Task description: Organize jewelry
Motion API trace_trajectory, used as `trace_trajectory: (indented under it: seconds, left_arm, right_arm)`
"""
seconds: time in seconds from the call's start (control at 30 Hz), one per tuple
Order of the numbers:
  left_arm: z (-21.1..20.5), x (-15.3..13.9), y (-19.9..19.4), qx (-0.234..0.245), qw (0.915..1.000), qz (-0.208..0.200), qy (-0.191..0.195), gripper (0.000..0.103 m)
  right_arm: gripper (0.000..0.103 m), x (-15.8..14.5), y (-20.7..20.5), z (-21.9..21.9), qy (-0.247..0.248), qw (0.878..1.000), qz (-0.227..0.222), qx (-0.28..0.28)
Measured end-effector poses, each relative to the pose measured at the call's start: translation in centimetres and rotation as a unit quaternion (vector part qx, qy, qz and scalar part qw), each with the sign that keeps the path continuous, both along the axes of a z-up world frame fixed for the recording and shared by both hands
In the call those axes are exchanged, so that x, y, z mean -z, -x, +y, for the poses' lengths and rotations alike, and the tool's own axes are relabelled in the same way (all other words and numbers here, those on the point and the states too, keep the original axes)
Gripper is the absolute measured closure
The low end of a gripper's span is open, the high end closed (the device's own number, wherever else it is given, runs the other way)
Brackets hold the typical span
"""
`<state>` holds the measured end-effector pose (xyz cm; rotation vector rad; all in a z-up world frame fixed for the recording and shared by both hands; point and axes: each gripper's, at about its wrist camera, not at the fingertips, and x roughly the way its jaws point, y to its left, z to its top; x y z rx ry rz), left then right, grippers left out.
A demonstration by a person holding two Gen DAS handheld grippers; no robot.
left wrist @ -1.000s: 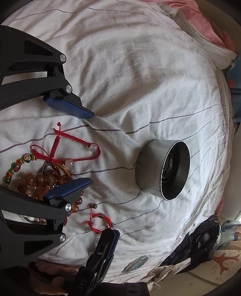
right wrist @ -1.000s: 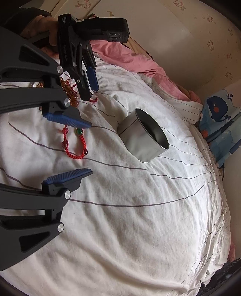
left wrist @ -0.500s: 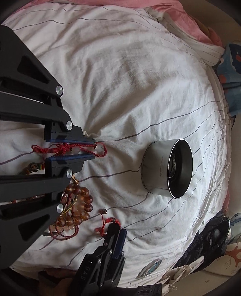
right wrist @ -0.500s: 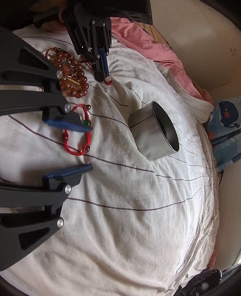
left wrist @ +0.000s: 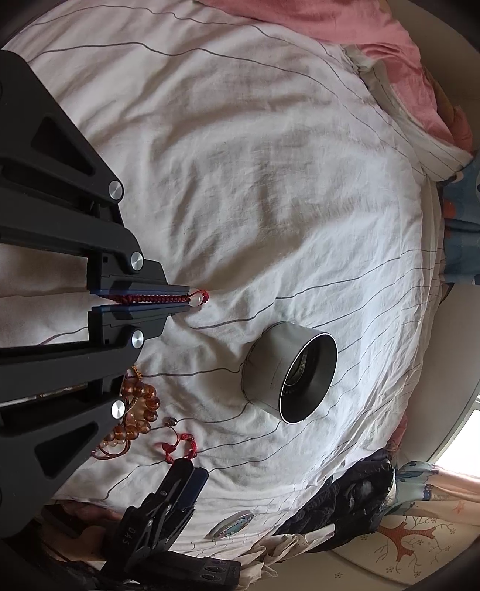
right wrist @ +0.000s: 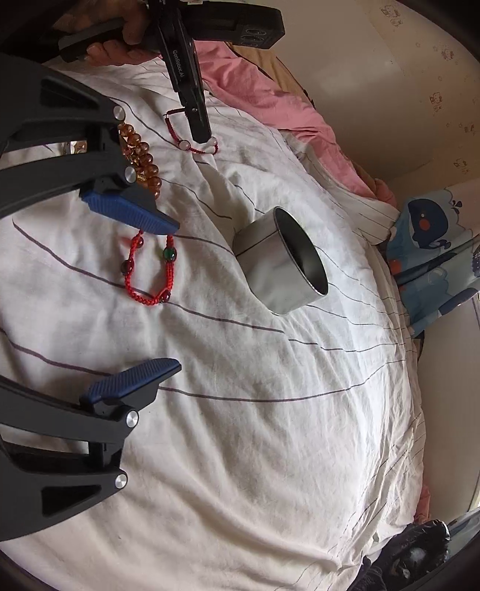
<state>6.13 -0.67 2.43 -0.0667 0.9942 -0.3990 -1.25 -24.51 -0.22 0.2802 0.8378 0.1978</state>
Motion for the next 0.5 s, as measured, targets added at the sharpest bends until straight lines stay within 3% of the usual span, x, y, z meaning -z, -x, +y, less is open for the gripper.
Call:
trace_trajectory:
  seconds: [0.1, 0.17, 0.2, 0.23, 0.3, 0.33, 0.5]
  left_arm:
    - [-0.2, 0.9, -0.2, -0.006, 0.9998, 0.018, 0.006, 0.041]
    - [-0.8, 1.4, -0.1, -0.002, 0.9998, 0.02, -0.009, 0.04]
    - [-1.1, 1.6, 0.0, 0.004, 0.9996, 0.015, -0.022, 0.041]
    - [-1.4, 1.5, 0.1, 0.009, 0.9994, 0.008, -0.033, 0.06]
    - [-1.8, 1.4, 0.2, 0.019, 0.9987, 0.004, -0.046, 0.088]
    - [-1.7, 1.1, 0.2, 0.019, 0.9987, -0.003, -0.047, 0.094]
    - [-0.9, -1.3, 0.6, 0.005, 0.9986, -0.046, -0.024, 0.094]
  right_arm:
    - [0.037, 0.6, -0.6, 0.3, 0.012, 1.0, 0.023, 0.0]
    - [0.051, 0.8, -0.7, 0.4, 0.017, 0.999, 0.029, -0.001]
    - [0.066, 0.9, -0.7, 0.3, 0.018, 0.999, 0.032, 0.0]
    - [0.08, 1.0, -0.7, 0.2, 0.015, 0.999, 0.034, 0.001]
    - [0.09, 1.1, -0.7, 0.0, 0.006, 0.999, 0.034, -0.001]
    - [0.092, 1.1, -0.6, -0.1, 0.004, 1.0, 0.031, -0.001]
    - [0.094, 0.9, -0.4, -0.6, -0.016, 1.0, 0.021, 0.001]
